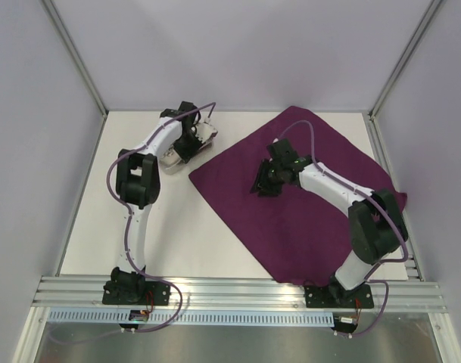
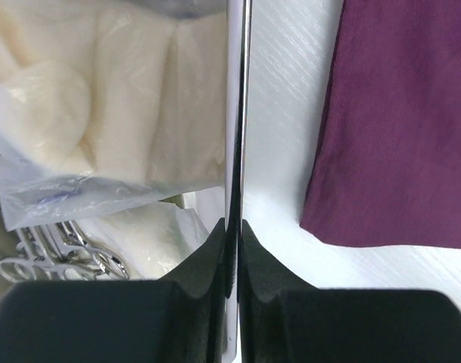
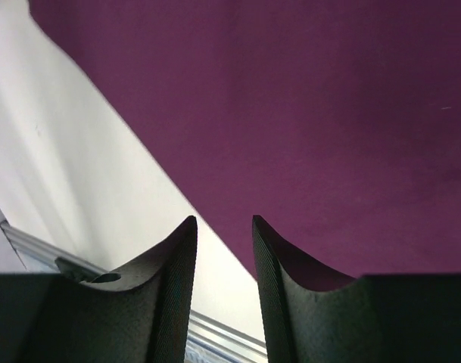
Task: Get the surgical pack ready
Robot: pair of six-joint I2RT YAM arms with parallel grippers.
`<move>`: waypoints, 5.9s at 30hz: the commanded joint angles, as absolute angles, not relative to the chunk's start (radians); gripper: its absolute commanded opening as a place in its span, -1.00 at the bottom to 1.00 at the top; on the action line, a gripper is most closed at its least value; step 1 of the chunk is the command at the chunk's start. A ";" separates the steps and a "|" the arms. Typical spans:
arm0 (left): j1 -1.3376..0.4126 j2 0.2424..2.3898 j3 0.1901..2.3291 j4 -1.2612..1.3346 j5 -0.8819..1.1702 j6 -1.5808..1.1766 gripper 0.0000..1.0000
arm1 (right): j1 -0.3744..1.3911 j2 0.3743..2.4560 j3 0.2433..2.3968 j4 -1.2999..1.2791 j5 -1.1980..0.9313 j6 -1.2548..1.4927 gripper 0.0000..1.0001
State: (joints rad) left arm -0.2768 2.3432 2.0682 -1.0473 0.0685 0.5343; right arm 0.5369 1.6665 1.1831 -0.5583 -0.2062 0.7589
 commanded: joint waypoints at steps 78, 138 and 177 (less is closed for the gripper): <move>-0.442 2.123 2.016 -1.040 0.192 0.143 0.65 | -0.295 1.407 0.953 -0.649 -0.233 0.586 -0.30; 0.098 2.178 1.810 -0.956 0.008 0.330 -1.00 | 0.225 1.718 1.192 -0.387 -0.499 0.515 -0.10; 0.097 2.169 1.835 -0.988 0.068 0.311 -1.00 | 0.305 1.717 1.003 -0.449 -0.428 0.408 -0.99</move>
